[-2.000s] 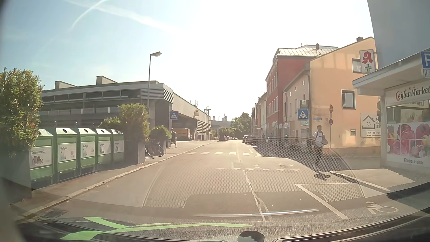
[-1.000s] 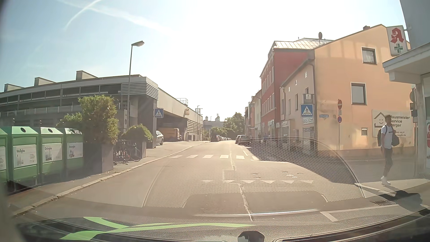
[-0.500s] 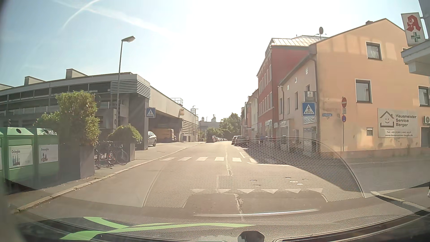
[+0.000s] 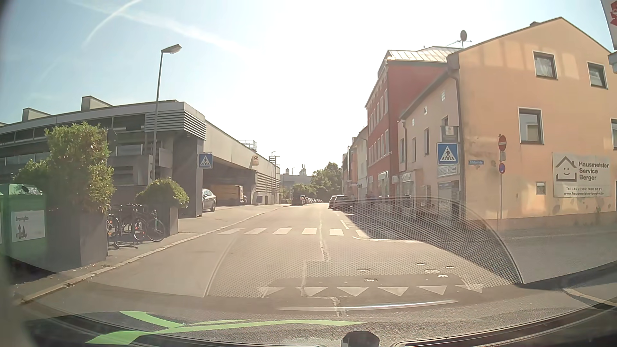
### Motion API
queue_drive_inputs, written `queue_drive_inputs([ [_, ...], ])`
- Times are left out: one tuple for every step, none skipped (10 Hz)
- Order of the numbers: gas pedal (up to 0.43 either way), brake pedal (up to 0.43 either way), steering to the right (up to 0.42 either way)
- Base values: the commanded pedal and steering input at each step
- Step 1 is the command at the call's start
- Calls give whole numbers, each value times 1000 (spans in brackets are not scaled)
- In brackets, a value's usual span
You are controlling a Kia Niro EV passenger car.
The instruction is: Follow the waypoints while adhering to traffic rules and regulations
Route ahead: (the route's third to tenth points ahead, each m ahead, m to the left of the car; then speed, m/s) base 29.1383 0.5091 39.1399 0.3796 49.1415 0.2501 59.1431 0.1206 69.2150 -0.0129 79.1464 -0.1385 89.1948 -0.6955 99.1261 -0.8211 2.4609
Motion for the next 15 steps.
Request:
queue_drive_inputs([
  [0,0,12],
  [0,0,11],
  [0,0,11],
  [0,0,11],
  [0,0,11],
  [0,0,11],
  [0,0,11],
  [0,0,11],
  [0,0,10],
  [0,0,10],
  [0,0,10],
  [0,0,9],
  [0,0,9],
  [0,0,9],
  [0,0,9],
])
